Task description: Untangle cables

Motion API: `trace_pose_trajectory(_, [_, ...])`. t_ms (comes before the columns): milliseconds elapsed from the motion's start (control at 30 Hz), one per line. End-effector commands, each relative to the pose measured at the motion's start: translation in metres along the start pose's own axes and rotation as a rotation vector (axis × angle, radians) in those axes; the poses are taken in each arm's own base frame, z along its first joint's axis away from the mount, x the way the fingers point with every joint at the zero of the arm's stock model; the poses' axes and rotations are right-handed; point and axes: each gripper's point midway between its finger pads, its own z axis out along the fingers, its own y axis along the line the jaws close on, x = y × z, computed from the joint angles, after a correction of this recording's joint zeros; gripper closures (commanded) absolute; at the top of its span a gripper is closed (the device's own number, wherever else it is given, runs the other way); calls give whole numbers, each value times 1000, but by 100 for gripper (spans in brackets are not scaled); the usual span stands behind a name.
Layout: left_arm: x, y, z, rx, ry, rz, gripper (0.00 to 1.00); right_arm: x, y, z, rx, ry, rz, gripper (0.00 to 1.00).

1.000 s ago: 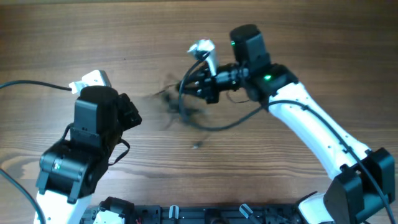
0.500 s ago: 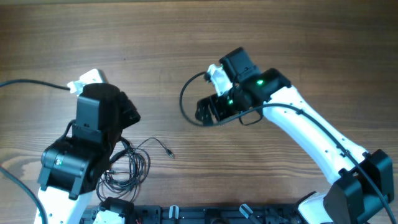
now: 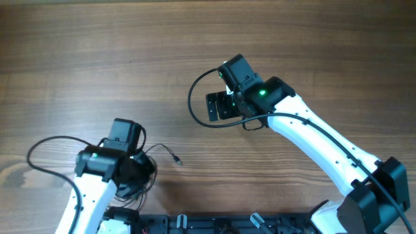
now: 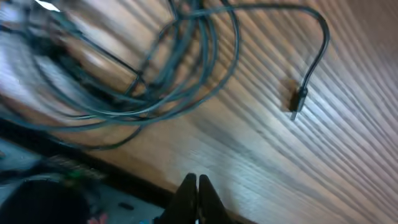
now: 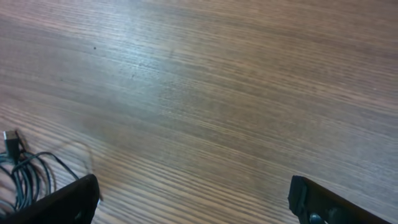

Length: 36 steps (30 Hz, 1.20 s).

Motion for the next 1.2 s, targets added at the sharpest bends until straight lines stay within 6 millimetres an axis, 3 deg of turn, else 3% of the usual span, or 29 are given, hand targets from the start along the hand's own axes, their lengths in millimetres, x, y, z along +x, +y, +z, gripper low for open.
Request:
trace_pose_trajectory(0, [19,-19,24,103,141,-40,96,-1,-4,-1,20,-9,8,0])
trace_pose_trajectory(200, [-27,0,51,6,-98,-334,96,4,-7,-2,30,12,-29,0])
trace_pose_trajectory(233, [-35,3,51,-9,-144,-365,91,4,-7,-2,30,12,-47,0])
trace_pose_trajectory(333, [-54,18,48,-74,-269,-455,50,6,-8,-2,34,23,-68,0])
trace_pose_trajectory(400, [-56,24,48,-98,-295,-526,42,6,-8,-2,34,23,-72,0])
trace_pose_trajectory(533, [-58,27,54,-126,-300,-602,35,7,-8,-2,34,24,-76,0])
trace_pose_trajectory(800, [-79,10,92,-149,-298,-590,20,10,-10,-2,40,39,-103,0])
trace_pose_trajectory(833, [-82,7,96,-143,-299,-560,23,11,-10,-2,40,42,-111,0])
trace_pose_trajectory(867, [-86,1,99,-126,-298,-506,37,11,-11,-2,42,45,-118,0])
trace_pose_trajectory(900, [-89,-8,100,-95,-289,-440,63,11,-11,-2,42,45,-118,0])
trace_pose_trajectory(967, [-98,-36,100,14,-281,-296,81,11,-11,-2,41,44,-119,0])
trace_pose_trajectory(1067, [-117,-76,91,164,-340,-74,88,12,-11,-2,41,46,-119,0])
trace_pose_trajectory(1167, [-127,-135,66,402,-375,115,89,12,-11,-2,42,46,-122,0])
